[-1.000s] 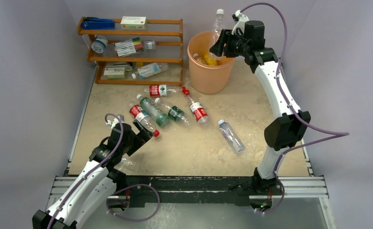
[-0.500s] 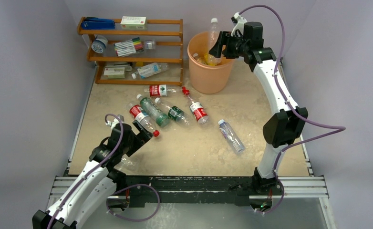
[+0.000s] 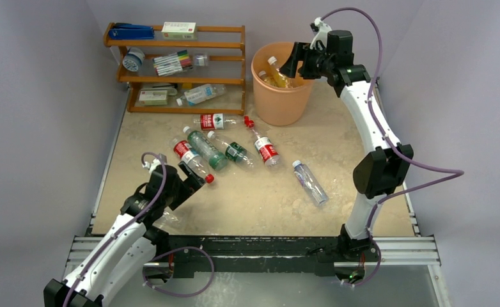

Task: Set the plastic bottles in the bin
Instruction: Place the plastic bottle in the trash bin, then pick up the plastic bottle from the corner of the board.

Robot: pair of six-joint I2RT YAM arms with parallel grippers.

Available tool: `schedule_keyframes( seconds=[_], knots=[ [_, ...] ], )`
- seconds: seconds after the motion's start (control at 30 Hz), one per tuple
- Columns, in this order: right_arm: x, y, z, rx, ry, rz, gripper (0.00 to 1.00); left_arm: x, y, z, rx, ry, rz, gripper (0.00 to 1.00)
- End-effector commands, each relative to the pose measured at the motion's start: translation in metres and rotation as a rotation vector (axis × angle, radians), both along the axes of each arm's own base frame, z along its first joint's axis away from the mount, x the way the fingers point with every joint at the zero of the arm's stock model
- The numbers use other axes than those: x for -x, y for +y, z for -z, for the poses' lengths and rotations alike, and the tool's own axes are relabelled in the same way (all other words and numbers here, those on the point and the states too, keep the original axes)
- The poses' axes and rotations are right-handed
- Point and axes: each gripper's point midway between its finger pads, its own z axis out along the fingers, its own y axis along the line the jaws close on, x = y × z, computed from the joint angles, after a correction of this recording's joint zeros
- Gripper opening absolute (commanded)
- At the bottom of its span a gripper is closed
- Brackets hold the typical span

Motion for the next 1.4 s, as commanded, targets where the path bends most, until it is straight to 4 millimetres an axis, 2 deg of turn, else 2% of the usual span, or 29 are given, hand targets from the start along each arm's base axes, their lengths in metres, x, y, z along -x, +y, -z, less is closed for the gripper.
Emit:
schedule_keyframes(
  seconds=[0.0, 0.13, 0.3, 0.47, 0.57, 0.63, 0.73, 0.9, 1.03, 1.13, 1.37],
  knots=[
    [0.019, 0.001, -0.035, -0.044, -0.08, -0.03, 0.79, -0.014, -0.005, -0.023, 0.021, -0.069, -0.007, 0.99],
    [0.035, 0.003, -0.033, -0.051, -0.09, -0.055, 0.8, -0.015, -0.002, -0.027, 0.015, -0.056, -0.028, 0.99],
    [0.062, 0.016, -0.011, -0.062, -0.061, -0.11, 0.8, -0.016, 0.006, -0.035, -0.026, -0.005, -0.084, 0.99],
    [0.091, 0.037, 0.009, -0.05, -0.039, -0.162, 0.8, -0.015, 0.016, -0.04, -0.057, 0.058, -0.157, 0.99],
    [0.112, 0.057, 0.019, -0.038, -0.028, -0.208, 0.8, -0.01, 0.025, -0.042, -0.077, 0.104, -0.222, 0.99],
    [0.131, 0.076, 0.025, -0.031, -0.025, -0.258, 0.8, -0.004, 0.034, -0.042, -0.104, 0.149, -0.284, 0.99],
    [0.15, 0.089, 0.044, -0.021, 0.005, -0.297, 0.8, 0.012, 0.049, -0.042, -0.157, 0.242, -0.367, 1.0],
    [0.162, 0.088, 0.063, -0.02, 0.028, -0.307, 0.8, 0.039, 0.069, -0.047, -0.222, 0.38, -0.521, 0.99],
    [0.17, 0.086, 0.067, -0.022, 0.032, -0.317, 0.8, 0.053, 0.083, -0.051, -0.238, 0.421, -0.647, 0.99],
    [0.175, 0.084, 0.071, -0.022, 0.035, -0.319, 0.79, 0.056, 0.088, -0.05, -0.237, 0.418, -0.713, 0.99],
    [0.185, 0.078, 0.08, -0.011, 0.046, -0.32, 0.8, 0.062, 0.092, -0.029, -0.317, 0.507, -0.74, 0.99]
  ],
)
